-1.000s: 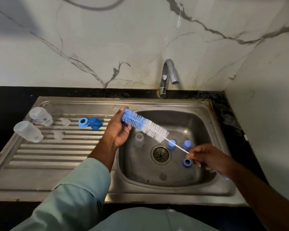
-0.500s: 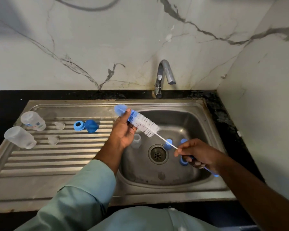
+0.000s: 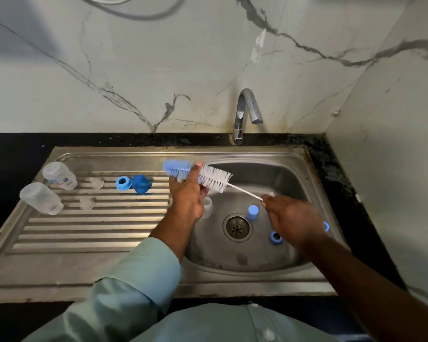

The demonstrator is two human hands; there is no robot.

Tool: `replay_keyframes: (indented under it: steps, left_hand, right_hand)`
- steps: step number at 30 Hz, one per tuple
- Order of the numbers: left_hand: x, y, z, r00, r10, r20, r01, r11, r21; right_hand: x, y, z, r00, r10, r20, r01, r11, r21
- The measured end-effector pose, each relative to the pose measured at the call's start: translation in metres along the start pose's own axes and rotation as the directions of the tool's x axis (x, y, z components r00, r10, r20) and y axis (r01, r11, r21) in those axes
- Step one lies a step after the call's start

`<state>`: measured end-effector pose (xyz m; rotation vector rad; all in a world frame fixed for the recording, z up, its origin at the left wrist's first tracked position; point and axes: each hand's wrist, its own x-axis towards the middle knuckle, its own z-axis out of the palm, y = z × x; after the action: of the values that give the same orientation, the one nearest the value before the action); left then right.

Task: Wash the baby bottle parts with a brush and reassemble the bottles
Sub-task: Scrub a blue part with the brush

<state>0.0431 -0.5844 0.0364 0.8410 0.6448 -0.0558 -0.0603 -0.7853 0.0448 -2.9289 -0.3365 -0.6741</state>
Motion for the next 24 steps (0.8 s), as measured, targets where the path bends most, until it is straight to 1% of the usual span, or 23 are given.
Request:
replay_keyframes:
  steps: [1,4,5,6,7,8,10,11,12,13,15,17,18,20,22,24]
  left_hand:
    - [-0.001,0.0,-0.001,1.0,0.0,-0.013,0.0,1.0,-0.018]
    - [0.013,0.024,-0.008,0.983,0.052,-0.173,-0.076,0.988,-0.136]
    - [0.018,0.03,-0.012,0.976,0.06,-0.21,-0.098,0.98,-0.175]
    - [0.019,0.03,-0.014,0.971,0.063,-0.232,-0.112,0.972,-0.204]
    - [0.017,0.027,-0.015,0.969,0.055,-0.242,-0.103,0.976,-0.193]
    - [0.014,0.02,-0.012,0.974,0.048,-0.22,-0.079,0.988,-0.132]
    - [0.008,0.001,-0.004,0.996,0.014,-0.093,-0.012,1.0,0.021]
    - [0.007,-0.005,0.002,0.999,-0.004,-0.043,0.006,0.998,0.056]
    - [0.005,-0.007,0.005,1.0,-0.006,-0.027,0.007,0.999,0.049]
    - [0.008,-0.003,0.008,0.999,0.008,-0.049,-0.008,1.0,0.007]
    - [0.021,0.016,0.004,0.984,0.035,-0.174,-0.056,0.991,-0.118]
    - [0.039,0.035,-0.01,0.966,0.052,-0.253,-0.116,0.963,-0.243]
    - [0.047,0.04,-0.016,0.967,0.06,-0.248,-0.125,0.959,-0.255]
    - [0.051,0.039,-0.015,0.988,0.023,-0.156,-0.049,0.985,-0.167]
    - [0.04,0.024,0.001,0.999,-0.04,-0.031,0.039,0.999,-0.015]
    - [0.023,0.0,0.018,0.99,-0.12,0.075,0.116,0.992,0.057]
  right_hand:
    - [0.0,0.001,0.002,1.0,-0.01,0.008,0.01,0.999,-0.032]
    - [-0.013,0.024,0.009,0.981,-0.046,0.187,0.048,0.999,-0.009]
    - [-0.019,0.03,0.01,0.973,-0.045,0.224,0.046,0.999,0.003]
    - [-0.022,0.031,0.009,0.976,-0.064,0.209,0.068,0.998,-0.013]
    - [-0.021,0.028,0.005,0.98,-0.076,0.185,0.082,0.996,-0.022]
    - [-0.018,0.023,0.004,0.987,-0.076,0.139,0.078,0.997,-0.01]
    - [-0.005,0.012,0.002,0.995,-0.044,0.084,0.042,0.999,0.034]
    - [-0.003,0.01,0.0,0.996,-0.015,0.088,0.011,0.999,0.048]
    - [-0.004,0.013,0.002,0.995,0.001,0.095,-0.007,0.998,0.066]
    - [-0.008,0.021,0.002,0.993,0.016,0.116,-0.024,0.997,0.072]
    - [-0.025,0.047,0.001,0.983,0.048,0.177,-0.066,0.993,0.097]
    - [-0.046,0.078,-0.003,0.964,0.148,0.22,-0.189,0.965,0.181]
    - [-0.055,0.092,-0.005,0.943,0.217,0.25,-0.272,0.939,0.211]
    - [-0.065,0.108,-0.007,0.904,0.312,0.293,-0.392,0.878,0.275]
    - [-0.066,0.097,-0.005,0.889,0.33,0.318,-0.441,0.804,0.399]
    - [-0.057,0.064,-0.004,0.879,0.321,0.353,-0.471,0.703,0.533]
